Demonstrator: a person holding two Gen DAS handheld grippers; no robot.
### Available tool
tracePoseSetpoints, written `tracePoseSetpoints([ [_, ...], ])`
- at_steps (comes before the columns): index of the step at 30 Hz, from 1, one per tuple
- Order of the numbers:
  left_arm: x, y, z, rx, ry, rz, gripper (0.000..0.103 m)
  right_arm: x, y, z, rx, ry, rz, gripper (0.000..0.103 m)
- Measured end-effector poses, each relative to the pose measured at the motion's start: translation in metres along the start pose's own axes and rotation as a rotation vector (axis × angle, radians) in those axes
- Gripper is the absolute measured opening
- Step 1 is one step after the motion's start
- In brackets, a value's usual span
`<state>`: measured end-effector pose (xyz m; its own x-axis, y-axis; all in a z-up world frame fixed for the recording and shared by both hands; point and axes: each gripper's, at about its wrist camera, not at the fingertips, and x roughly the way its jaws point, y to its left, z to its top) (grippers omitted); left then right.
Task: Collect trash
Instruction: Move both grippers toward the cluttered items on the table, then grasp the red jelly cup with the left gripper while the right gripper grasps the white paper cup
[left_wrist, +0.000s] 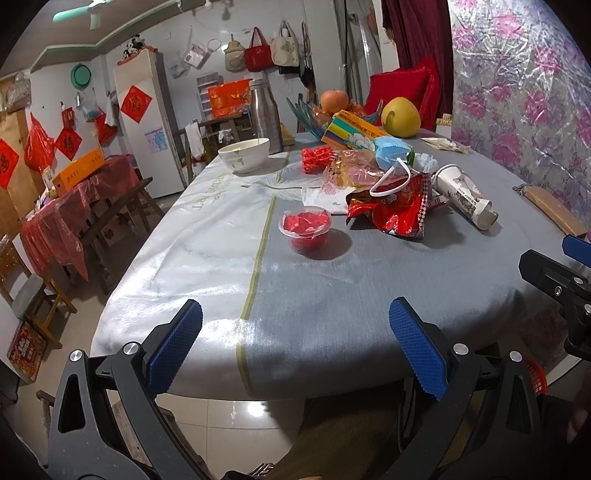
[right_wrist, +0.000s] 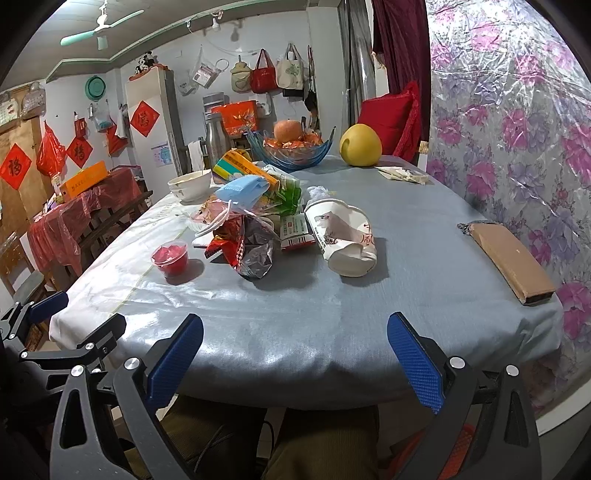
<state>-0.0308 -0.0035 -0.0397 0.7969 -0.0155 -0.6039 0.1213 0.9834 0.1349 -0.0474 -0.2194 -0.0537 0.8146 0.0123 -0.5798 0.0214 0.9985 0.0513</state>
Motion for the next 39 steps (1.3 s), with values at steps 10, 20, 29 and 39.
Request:
tracePoseSetpoints([
  [10,0.022,-0.005,0.008,0.01,0.035,-0.003,0.097,0.021,-0.012,0.005,0.018,0.032,-0.006,0.098],
  [20,0.057,-0.014,0.024,0.028,0.086,0.001,0.097,0.058,-0.038,0.019,0.069,0.068,-0.02,0.098],
  [29,0.084,-0.018,0.041,0.035,0.113,0.001,0.097,0.089,-0.051,0.034,0.072,0.091,-0.041,0.098],
  [39,0.1,-0.007,0.061,-0.024,0.111,-0.035,0.097,0.108,-0.07,0.048,0.105,0.096,-0.028,0.098],
])
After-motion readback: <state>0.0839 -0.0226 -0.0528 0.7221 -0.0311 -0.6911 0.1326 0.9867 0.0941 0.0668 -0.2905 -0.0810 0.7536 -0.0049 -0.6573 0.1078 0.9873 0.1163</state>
